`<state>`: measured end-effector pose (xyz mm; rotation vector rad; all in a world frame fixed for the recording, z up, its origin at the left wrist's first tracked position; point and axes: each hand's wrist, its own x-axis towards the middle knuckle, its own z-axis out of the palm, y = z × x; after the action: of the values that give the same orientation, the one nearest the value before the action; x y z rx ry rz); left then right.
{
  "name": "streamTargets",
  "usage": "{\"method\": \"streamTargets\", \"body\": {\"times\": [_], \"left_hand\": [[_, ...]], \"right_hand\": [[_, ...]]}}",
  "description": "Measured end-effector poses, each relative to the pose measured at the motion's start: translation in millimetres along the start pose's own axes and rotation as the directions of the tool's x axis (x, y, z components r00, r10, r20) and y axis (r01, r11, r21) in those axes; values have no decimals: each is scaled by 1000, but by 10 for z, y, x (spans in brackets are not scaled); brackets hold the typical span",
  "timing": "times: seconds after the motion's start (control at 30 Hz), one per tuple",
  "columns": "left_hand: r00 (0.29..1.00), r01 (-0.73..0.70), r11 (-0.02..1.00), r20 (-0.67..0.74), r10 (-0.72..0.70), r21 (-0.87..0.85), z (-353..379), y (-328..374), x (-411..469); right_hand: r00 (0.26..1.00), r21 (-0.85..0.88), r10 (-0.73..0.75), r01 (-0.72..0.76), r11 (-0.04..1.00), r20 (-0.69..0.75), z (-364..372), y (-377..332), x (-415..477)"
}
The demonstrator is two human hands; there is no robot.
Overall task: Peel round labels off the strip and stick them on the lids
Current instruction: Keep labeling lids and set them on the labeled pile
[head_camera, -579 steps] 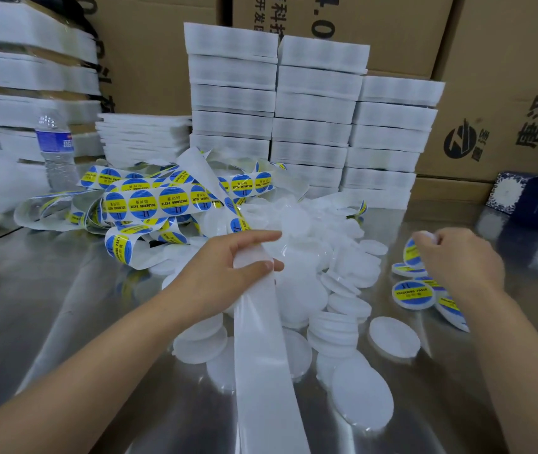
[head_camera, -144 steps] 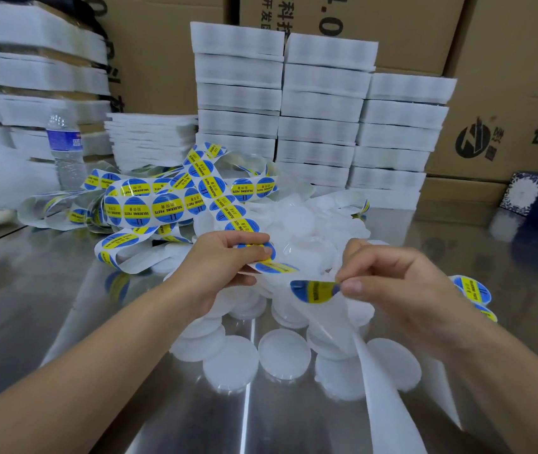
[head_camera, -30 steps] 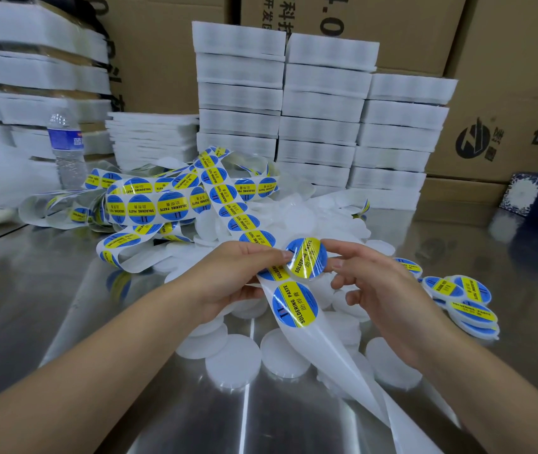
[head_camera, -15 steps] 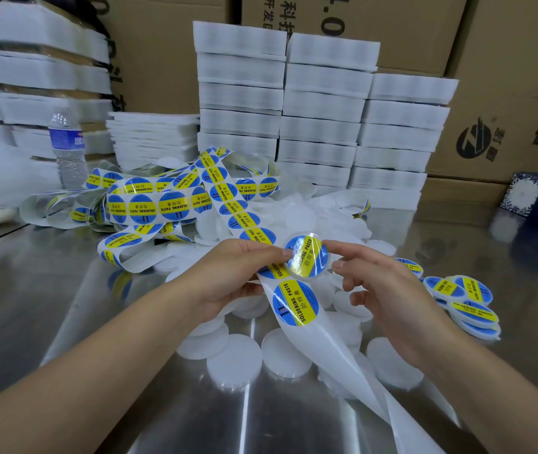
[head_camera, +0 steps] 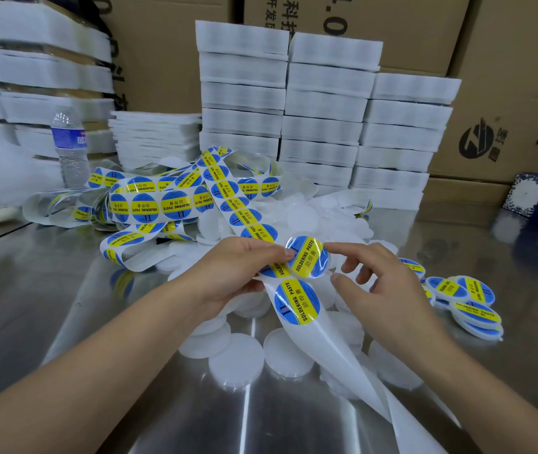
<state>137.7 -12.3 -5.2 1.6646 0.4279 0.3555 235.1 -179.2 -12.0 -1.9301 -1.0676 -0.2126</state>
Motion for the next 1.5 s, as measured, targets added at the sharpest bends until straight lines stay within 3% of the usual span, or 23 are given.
{"method": "streamTargets", "body": {"times": [0.17,0.8,1.03,1.1,1.17,1.23,1.3,1.5], "left_hand": [[1000,-10,1000,-2,10,-5,-5,5,1],[1000,-21,999,-17,22,41,9,-16,-1],[999,-29,998,-17,30,57,35,18,-33],[999,-36,998,-8,36,55,43,26,-39],[999,-47,998,27,46,48,53,28,-50],[994,-67,998,82,66,12,71,30,-68],[984,-103,994,143,107,-39,95,26,-93],[975,-184,983,128,184,-8,133,16,-112]], "right_hand": [[995,-175,-95,88,981,-34,26,12,-17],[961,-380,-244,178,908,-133,53,47,-45],[983,-426,-160,106,898,-92,25,43,-32],[991,-345,-111,78,935,-76,17,22,-22],[998,-133,-10,1,991,-64,18,-13,-14],[996,97,91,-92,991,5,30,-43,-10],[992,249,94,-113,962,85,60,-50,-24],[989,420,84,-129,898,124,129,-9,-15]]}}
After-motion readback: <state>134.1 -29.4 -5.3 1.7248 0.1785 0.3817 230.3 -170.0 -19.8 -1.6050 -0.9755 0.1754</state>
